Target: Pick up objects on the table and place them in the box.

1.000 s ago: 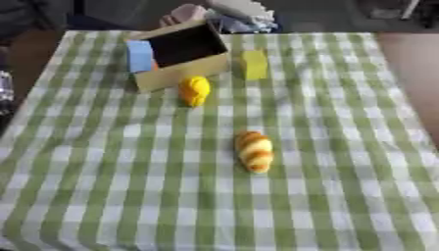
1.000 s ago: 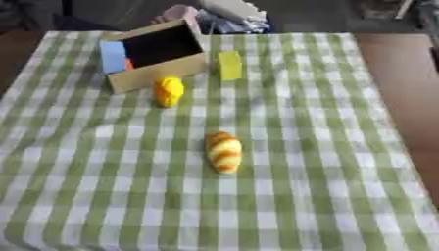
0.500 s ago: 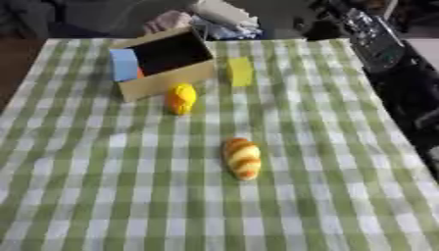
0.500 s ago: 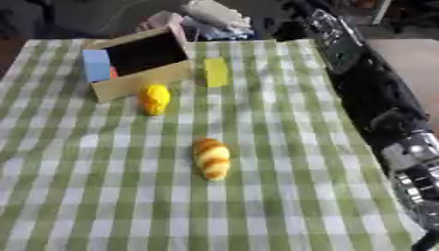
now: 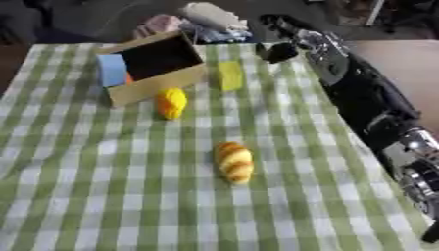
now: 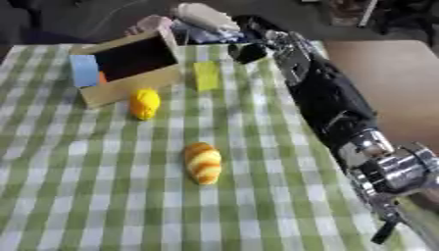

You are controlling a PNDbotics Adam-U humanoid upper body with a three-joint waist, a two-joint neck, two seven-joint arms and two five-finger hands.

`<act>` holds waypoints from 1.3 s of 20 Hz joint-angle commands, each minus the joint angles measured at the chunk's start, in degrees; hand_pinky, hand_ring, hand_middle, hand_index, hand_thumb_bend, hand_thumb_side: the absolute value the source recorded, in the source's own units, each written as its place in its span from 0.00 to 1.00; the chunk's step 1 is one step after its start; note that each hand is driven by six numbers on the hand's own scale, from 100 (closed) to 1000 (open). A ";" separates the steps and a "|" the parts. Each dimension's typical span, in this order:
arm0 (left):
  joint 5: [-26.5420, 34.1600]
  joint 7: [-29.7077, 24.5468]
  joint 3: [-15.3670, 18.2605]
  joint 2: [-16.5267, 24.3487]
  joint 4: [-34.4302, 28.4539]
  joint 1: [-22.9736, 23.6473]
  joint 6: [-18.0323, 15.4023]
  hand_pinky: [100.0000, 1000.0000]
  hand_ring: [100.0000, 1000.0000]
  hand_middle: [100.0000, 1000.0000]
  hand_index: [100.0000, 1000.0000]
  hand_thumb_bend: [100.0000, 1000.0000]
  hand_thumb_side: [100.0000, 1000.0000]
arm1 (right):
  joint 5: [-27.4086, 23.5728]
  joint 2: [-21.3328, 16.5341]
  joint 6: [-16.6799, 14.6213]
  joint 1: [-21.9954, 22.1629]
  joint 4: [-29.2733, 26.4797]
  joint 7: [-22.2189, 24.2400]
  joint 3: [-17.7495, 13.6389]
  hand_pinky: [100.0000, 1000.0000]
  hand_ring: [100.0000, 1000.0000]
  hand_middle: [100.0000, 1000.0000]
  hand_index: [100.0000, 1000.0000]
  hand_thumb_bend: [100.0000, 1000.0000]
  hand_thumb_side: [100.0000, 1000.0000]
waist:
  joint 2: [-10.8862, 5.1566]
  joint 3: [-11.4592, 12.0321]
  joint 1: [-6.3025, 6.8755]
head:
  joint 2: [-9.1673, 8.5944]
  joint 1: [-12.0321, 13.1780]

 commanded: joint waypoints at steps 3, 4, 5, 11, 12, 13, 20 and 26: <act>0.22 -0.87 0.21 0.06 -1.14 -0.36 0.18 0.68 0.58 0.60 0.79 0.14 0.62 | -1.64 0.36 -2.02 -1.43 -3.45 6.19 1.60 0.86 0.95 0.94 1.00 0.00 0.42 | -0.03 0.19 -0.53 | -0.80 -0.99; 0.19 -1.00 0.19 -0.01 -1.14 -0.38 0.22 0.68 0.58 0.60 0.79 0.14 0.62 | -1.39 0.58 -2.14 -1.44 -3.89 7.16 1.94 0.87 0.95 0.94 1.00 0.00 0.44 | -0.02 0.24 -0.49 | -0.83 -1.13; 0.17 -1.08 0.19 -0.06 -1.14 -0.42 0.23 0.68 0.58 0.60 0.79 0.14 0.62 | -0.84 0.84 -2.19 -1.43 -4.26 7.90 2.24 0.87 0.96 0.95 1.00 0.00 0.44 | -0.01 0.29 -0.46 | -0.87 -1.26; -0.06 -1.32 0.24 -0.27 -1.14 -0.58 0.16 0.68 0.57 0.60 0.79 0.13 0.62 | 5.07 2.54 -2.73 -1.14 -5.24 8.79 3.39 0.91 0.98 0.97 1.00 0.00 0.34 | 0.10 0.51 -0.30 | -1.22 -1.65; -0.12 -1.34 0.25 -0.32 -1.14 -0.59 0.15 0.68 0.57 0.60 0.79 0.13 0.62 | 6.38 2.77 -2.86 -1.08 -5.27 8.62 3.54 0.91 0.99 0.97 1.00 0.00 0.32 | 0.14 0.53 -0.28 | -1.26 -1.69; -0.16 -1.36 0.24 -0.37 -1.14 -0.58 0.14 0.68 0.57 0.60 0.79 0.13 0.62 | 7.62 3.00 -3.05 -1.00 -5.28 8.44 3.67 0.91 0.99 0.98 1.00 0.00 0.31 | 0.19 0.55 -0.27 | -1.28 -1.74; -0.45 -1.68 0.10 -0.54 -1.14 -0.46 -0.02 0.69 0.57 0.60 0.79 0.13 0.62 | 14.63 4.03 -3.70 -0.53 -4.38 7.59 3.92 0.93 1.00 0.99 1.00 0.00 0.31 | 0.40 0.73 -0.27 | -1.30 -1.88; -0.47 -2.01 0.03 -0.68 -1.14 -0.62 -0.16 0.69 0.57 0.59 0.79 0.14 0.62 | 17.90 4.74 -3.98 -0.35 -3.19 8.16 3.84 0.93 1.00 0.98 1.00 0.00 0.37 | 0.51 0.91 -0.22 | -1.39 -2.34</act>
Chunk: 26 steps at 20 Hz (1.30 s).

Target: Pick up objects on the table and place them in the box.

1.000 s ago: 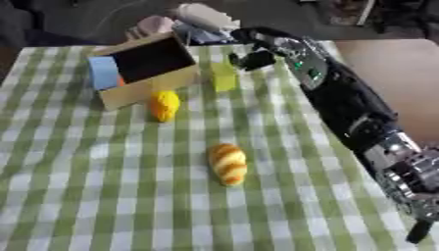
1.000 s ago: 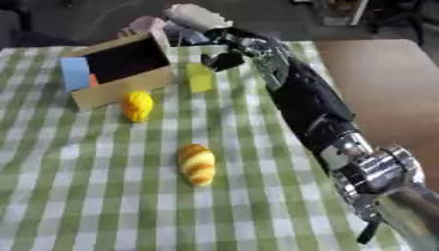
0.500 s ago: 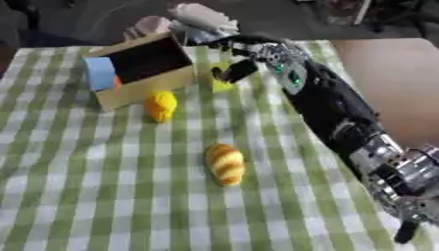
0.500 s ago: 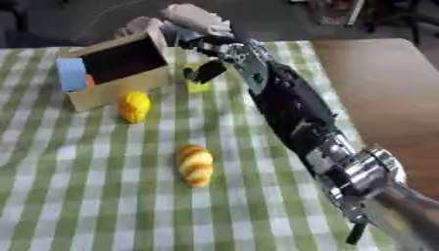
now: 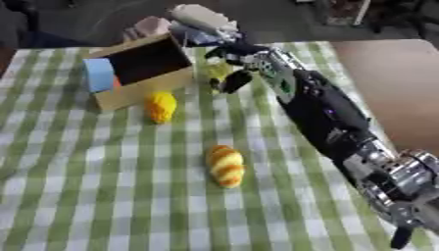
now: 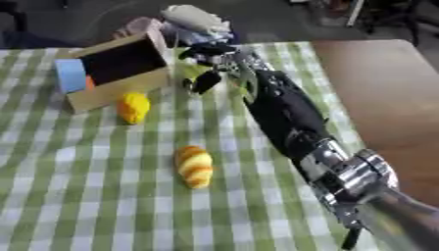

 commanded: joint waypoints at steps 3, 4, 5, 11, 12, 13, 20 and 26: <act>-0.19 -0.52 0.01 0.38 -1.14 -0.70 -0.19 0.69 0.57 0.59 0.79 0.13 0.62 | 2.58 -0.31 -0.30 -0.84 0.26 0.61 -0.05 0.94 0.99 0.96 1.00 0.00 0.37 | 0.06 0.16 -0.20 | -0.75 -0.48; -0.23 -0.62 0.02 0.37 -1.14 -0.74 -0.20 0.69 0.57 0.59 0.79 0.13 0.62 | 3.03 -0.29 -0.20 -0.79 0.46 0.67 -0.09 0.93 0.99 0.95 1.00 0.00 0.35 | 0.06 0.19 -0.20 | -0.81 -0.51; -0.30 -0.71 0.04 0.37 -1.14 -0.78 -0.23 0.69 0.57 0.59 0.79 0.13 0.62 | 3.52 -0.28 -0.06 -0.73 0.68 0.65 -0.17 0.93 0.98 0.94 1.00 0.00 0.28 | 0.05 0.22 -0.19 | -0.85 -0.53; -0.65 -0.99 0.11 0.29 -1.14 -0.88 -0.31 0.69 0.57 0.59 0.79 0.12 0.62 | 5.74 -0.22 0.39 -0.37 1.71 -1.21 -0.68 0.89 0.90 0.83 1.00 0.00 0.24 | 0.11 0.20 -0.14 | -1.15 -0.87; -0.67 -1.00 0.12 0.28 -1.14 -0.88 -0.33 0.69 0.57 0.59 0.79 0.13 0.62 | 6.01 -0.21 0.44 -0.31 1.84 -1.72 -0.73 0.88 0.90 0.81 1.00 0.00 0.24 | 0.13 0.18 -0.13 | -1.20 -0.93; -0.70 -1.02 0.13 0.27 -1.14 -0.88 -0.33 0.69 0.57 0.59 0.79 0.12 0.62 | 6.30 -0.22 0.49 -0.26 1.94 -2.25 -0.77 0.87 0.88 0.77 1.00 0.00 0.24 | 0.14 0.15 -0.11 | -1.23 -0.98; -0.91 -0.87 0.39 0.33 -1.14 -0.81 -0.33 0.69 0.57 0.60 0.79 0.12 0.62 | 6.04 -0.87 -0.13 -0.42 0.35 -10.15 -1.19 0.78 0.73 0.50 0.95 0.00 0.18 | 0.08 -0.13 -0.12 | -1.34 -1.09; -0.78 -0.27 1.05 0.74 -1.14 -0.81 -0.30 0.69 0.57 0.60 0.79 0.13 0.61 | 2.82 -3.24 -1.69 -2.03 -4.70 -12.62 -0.42 0.78 0.71 0.47 0.95 0.00 0.15 | -0.31 -0.49 -0.42 | -1.59 -0.84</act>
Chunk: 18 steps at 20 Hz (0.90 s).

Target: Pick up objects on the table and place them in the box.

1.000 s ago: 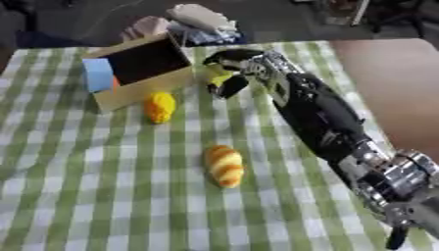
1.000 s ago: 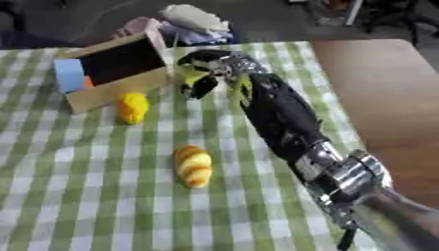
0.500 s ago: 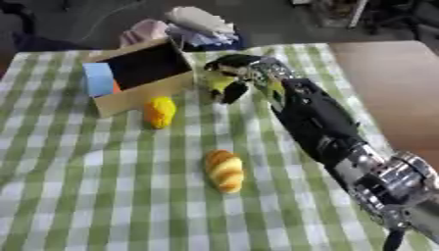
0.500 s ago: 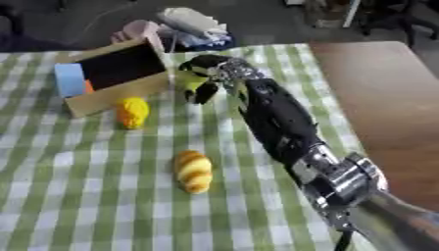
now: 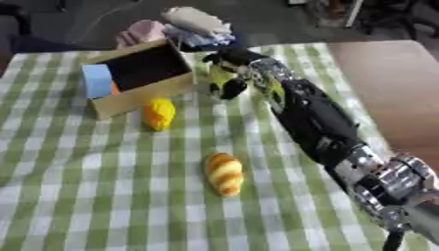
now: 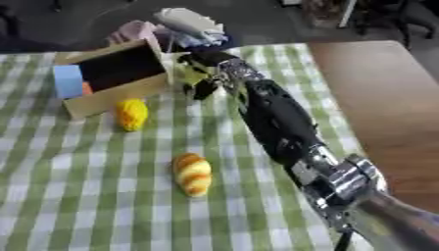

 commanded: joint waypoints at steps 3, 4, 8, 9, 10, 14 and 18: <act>0.01 0.89 1.20 1.09 -1.14 -0.59 -0.08 0.69 0.56 0.60 0.79 0.13 0.61 | -4.35 -3.43 -0.93 -2.96 -5.57 0.33 0.53 0.78 0.72 0.48 0.95 0.00 0.13 | -0.64 -0.03 -0.57 | -1.03 0.23; 0.04 1.04 1.34 1.21 -1.14 -0.64 -0.10 0.69 0.56 0.60 0.79 0.13 0.61 | -5.31 -3.53 -1.00 -3.31 -6.18 0.59 0.65 0.77 0.71 0.48 0.95 0.00 0.13 | -0.75 0.03 -0.61 | -1.05 0.21; 0.21 1.51 1.90 1.65 -1.14 -0.94 -0.42 0.68 0.56 0.60 0.79 0.14 0.59 | -8.29 -3.27 -1.53 -4.16 -7.81 1.72 1.65 0.78 0.72 0.49 0.95 0.00 0.12 | -1.17 0.70 -0.64 | -1.09 -0.13; 0.33 1.66 2.07 1.77 -1.14 -1.04 -0.58 0.67 0.55 0.60 0.79 0.14 0.59 | -8.68 -3.09 -1.72 -4.26 -8.13 1.98 1.95 0.78 0.72 0.49 0.95 0.00 0.12 | -1.27 0.98 -0.63 | -1.04 -0.33; 0.49 1.85 2.27 1.89 -1.14 -1.17 -0.77 0.67 0.55 0.60 0.79 0.15 0.58 | -9.05 -2.81 -1.99 -4.30 -8.48 2.22 2.30 0.78 0.72 0.49 0.95 0.00 0.12 | -1.39 1.37 -0.63 | -0.97 -0.57; 1.12 2.61 2.90 2.18 -1.14 -1.84 -1.22 0.67 0.55 0.59 0.79 0.16 0.56 | -10.26 -1.46 -2.77 -4.26 -9.35 3.05 3.31 0.78 0.72 0.50 0.96 0.00 0.12 | -1.83 3.14 -0.78 | -0.60 -1.61; 1.84 3.01 3.15 2.25 -1.14 -3.03 -1.55 0.66 0.55 0.59 0.79 0.18 0.55 | -10.12 -0.04 -2.75 -3.90 -8.86 3.30 3.68 0.78 0.72 0.52 0.96 0.00 0.12 | -2.10 5.38 -0.95 | -0.20 -2.73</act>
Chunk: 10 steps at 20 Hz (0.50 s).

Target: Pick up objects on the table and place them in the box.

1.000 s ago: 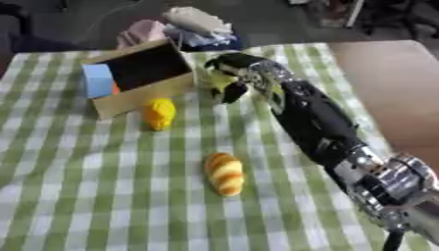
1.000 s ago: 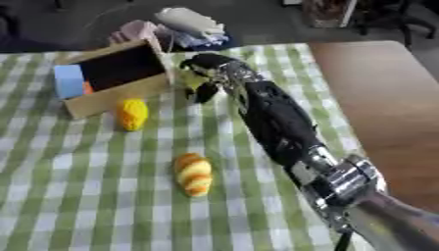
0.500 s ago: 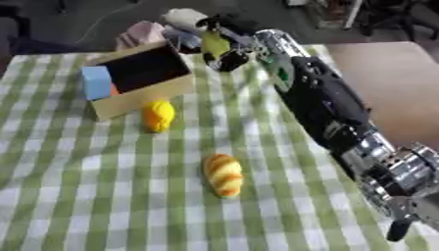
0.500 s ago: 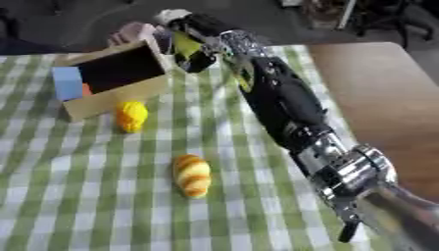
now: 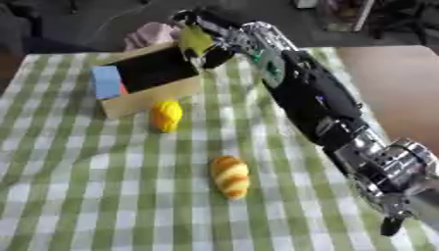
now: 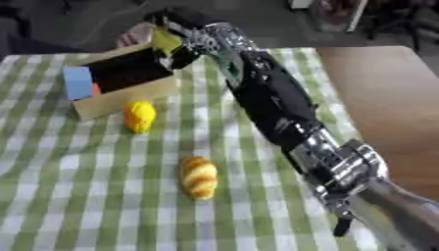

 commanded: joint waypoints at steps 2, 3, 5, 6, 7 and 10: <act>1.01 0.30 0.47 1.40 -1.14 -1.80 -0.31 0.66 0.55 0.59 0.79 0.18 0.54 | 0.44 0.36 0.23 -0.76 -0.20 0.16 0.04 0.78 0.73 0.53 0.96 0.00 0.12 | -2.07 1.71 -0.61 | 0.22 -1.32; 1.24 0.19 0.40 1.33 -1.14 -2.09 -0.37 0.66 0.55 0.59 0.79 0.18 0.54 | 1.00 0.48 0.44 -0.58 0.29 -0.01 -0.09 0.78 0.73 0.54 0.97 0.00 0.12 | -2.09 2.30 -0.66 | 0.24 -1.63; 1.61 0.08 0.37 1.19 -1.14 -2.48 -0.45 0.66 0.55 0.59 0.79 0.19 0.54 | 2.64 0.55 1.10 -0.32 1.16 -1.32 -0.51 0.78 0.74 0.57 0.97 0.00 0.13 | -2.03 3.12 -0.80 | 0.30 -2.01; 1.71 0.06 0.37 1.12 -1.14 -2.59 -0.45 0.66 0.55 0.59 0.79 0.19 0.54 | 3.92 0.52 1.63 -0.22 1.50 -2.46 -0.71 0.79 0.75 0.59 0.97 0.00 0.13 | -1.97 3.32 -0.89 | 0.32 -2.13; 1.76 0.04 0.38 1.04 -1.14 -2.66 -0.42 0.66 0.55 0.59 0.79 0.19 0.55 | 5.33 0.53 2.17 -0.10 1.79 -3.75 -0.84 0.79 0.75 0.60 0.98 0.00 0.13 | -1.89 3.43 -0.98 | 0.30 -2.18; 1.69 -0.01 0.34 0.80 -1.14 -2.80 -0.26 0.66 0.55 0.59 0.79 0.18 0.55 | 9.05 0.77 3.45 0.36 3.13 -6.65 -1.13 0.80 0.77 0.69 0.99 0.00 0.14 | -1.69 3.52 -1.21 | 0.28 -2.15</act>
